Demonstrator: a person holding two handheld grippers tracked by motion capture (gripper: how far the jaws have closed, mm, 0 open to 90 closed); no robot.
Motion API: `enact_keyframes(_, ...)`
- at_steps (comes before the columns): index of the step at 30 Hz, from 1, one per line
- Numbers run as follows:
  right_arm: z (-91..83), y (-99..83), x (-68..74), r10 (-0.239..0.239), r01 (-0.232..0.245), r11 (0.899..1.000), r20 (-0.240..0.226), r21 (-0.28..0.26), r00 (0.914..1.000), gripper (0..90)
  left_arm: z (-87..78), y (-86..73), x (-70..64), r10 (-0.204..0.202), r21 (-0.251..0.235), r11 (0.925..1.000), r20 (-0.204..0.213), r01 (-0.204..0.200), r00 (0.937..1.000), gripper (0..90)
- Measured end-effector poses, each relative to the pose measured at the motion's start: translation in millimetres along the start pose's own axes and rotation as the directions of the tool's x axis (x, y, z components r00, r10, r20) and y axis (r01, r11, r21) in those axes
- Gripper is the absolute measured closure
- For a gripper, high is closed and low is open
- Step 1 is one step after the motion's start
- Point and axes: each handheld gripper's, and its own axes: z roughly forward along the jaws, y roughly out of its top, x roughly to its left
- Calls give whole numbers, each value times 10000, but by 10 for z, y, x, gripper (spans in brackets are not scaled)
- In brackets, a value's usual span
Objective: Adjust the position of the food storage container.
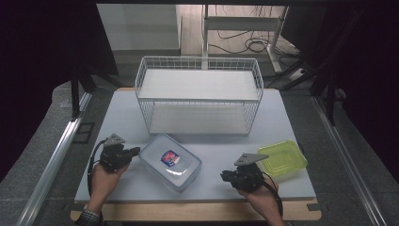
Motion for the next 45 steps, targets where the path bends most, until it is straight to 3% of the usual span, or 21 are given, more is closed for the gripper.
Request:
enact_keyframes(1, 25, 4, 29, -115, 116, 9999, -74, 69, 9999, 814, 0, 0, 0, 0, 0, 10000, 0, 0, 10000, 900)
enact_keyframes(2, 51, 8, 60, -182, 184, 9997, -131, 157, 9997, 813, 31, 13, -102, 208, 64, 9998, 116, -209, 9997, 900)
enact_keyframes(3, 74, 8, 82, -257, 261, 9994, -185, 242, 9995, 813, 31, 13, -102, 208, 64, 9998, 116, -209, 9997, 900)
enact_keyframes(6, 119, 4, 116, -306, 319, 9985, -277, 453, 9991, 795, 79, 32, -274, 512, 155, 9985, 439, -519, 9977, 900)
enact_keyframes(11, 104, 1, 78, -174, 181, 9988, -166, 464, 9997, 798, 103, 34, -358, 655, 172, 9976, 610, -666, 9960, 900)
enact_keyframes(19, 67, 4, -34, 62, -87, 9989, 564, 450, 9984, 837, 86, 17, -454, 529, 213, 9983, 888, -550, 9946, 900)
enact_keyframes(25, 78, 45, -219, 403, -439, 9986, 1162, 285, 9924, 853, 60, -4, -560, 582, 212, 9979, 1179, -611, 9913, 900)
enact_keyframes(31, 123, 83, -301, 510, -539, 9984, 1465, 160, 9879, 867, 35, -31, -626, 577, 190, 9980, 1379, -609, 9888, 900)
enact_keyframes(35, 159, 116, -375, 611, -627, 9980, 1434, 66, 9878, 868, 7, -45, -650, 554, 121, 9983, 1518, -579, 9869, 900)
enact_keyframes(38, 182, 136, -424, 681, -687, 9976, 1394, -9, 9879, 868, -20, -56, -677, 557, 23, 9984, 1757, -569, 9829, 900)
enact_keyframes(41, 202, 158, -462, 724, -727, 9973, 1410, -28, 9874, 868, -15, -59, -706, 452, -9, 9989, 2559, -465, 9656, 900)
enact_keyframes(43, 228, 181, -475, 753, -753, 9971, 1452, -59, 9865, 868, 16, -57, -768, 710, 85, 9971, 2704, -761, 9601, 900)
enact_keyframes(45, 255, 208, -496, 747, -746, 9972, 1492, -66, 9860, 868, 28, -52, -830, 1127, 70, 9930, 2525, -1183, 9610, 900)
